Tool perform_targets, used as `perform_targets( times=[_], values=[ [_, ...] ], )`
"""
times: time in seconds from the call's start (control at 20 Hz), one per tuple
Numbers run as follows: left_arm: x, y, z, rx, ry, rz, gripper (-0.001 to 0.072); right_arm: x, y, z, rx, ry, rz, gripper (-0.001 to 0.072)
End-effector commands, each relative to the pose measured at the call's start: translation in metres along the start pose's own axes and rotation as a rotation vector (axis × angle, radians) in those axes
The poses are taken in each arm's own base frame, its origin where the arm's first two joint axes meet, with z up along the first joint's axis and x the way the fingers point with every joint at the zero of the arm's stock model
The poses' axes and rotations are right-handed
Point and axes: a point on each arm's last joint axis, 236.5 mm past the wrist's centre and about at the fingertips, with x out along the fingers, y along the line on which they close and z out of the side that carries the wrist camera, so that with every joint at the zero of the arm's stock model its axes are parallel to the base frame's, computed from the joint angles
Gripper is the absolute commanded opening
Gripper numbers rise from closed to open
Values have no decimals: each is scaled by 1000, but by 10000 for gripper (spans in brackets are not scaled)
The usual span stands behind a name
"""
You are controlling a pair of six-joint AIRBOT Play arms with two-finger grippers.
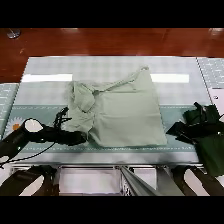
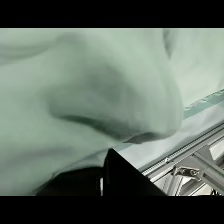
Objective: Fold the shirts.
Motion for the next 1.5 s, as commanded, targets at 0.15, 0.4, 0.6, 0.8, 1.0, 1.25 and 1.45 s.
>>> perform_targets(
  times=[0.15, 0.4, 0.6, 0.8, 1.0, 1.25, 1.45],
  values=[
    [-6, -10, 12, 33, -28, -9, 25, 23, 2, -14, 61, 36, 51, 622],
    [-6, -10, 12, 33, -28, -9, 25, 40, 19, -5, 107, 80, 164, 622],
    [-7, -10, 13, 33, -32, -9, 25, 48, 28, 1, 126, 86, 209, 622],
    [-7, -15, 16, 25, -46, -29, 25, 60, 45, 7, 31, 55, 141, 621],
    [-7, -17, 17, 38, -50, -38, 25, 61, 64, 13, -32, 30, 108, 186],
    [-26, -35, 42, 92, -118, -67, 25, 38, 89, 23, -170, 19, 124, 17],
    [-171, -130, 152, 199, -545, -246, 25, -93, 185, 102, -393, -306, 197, 16]
  ],
)
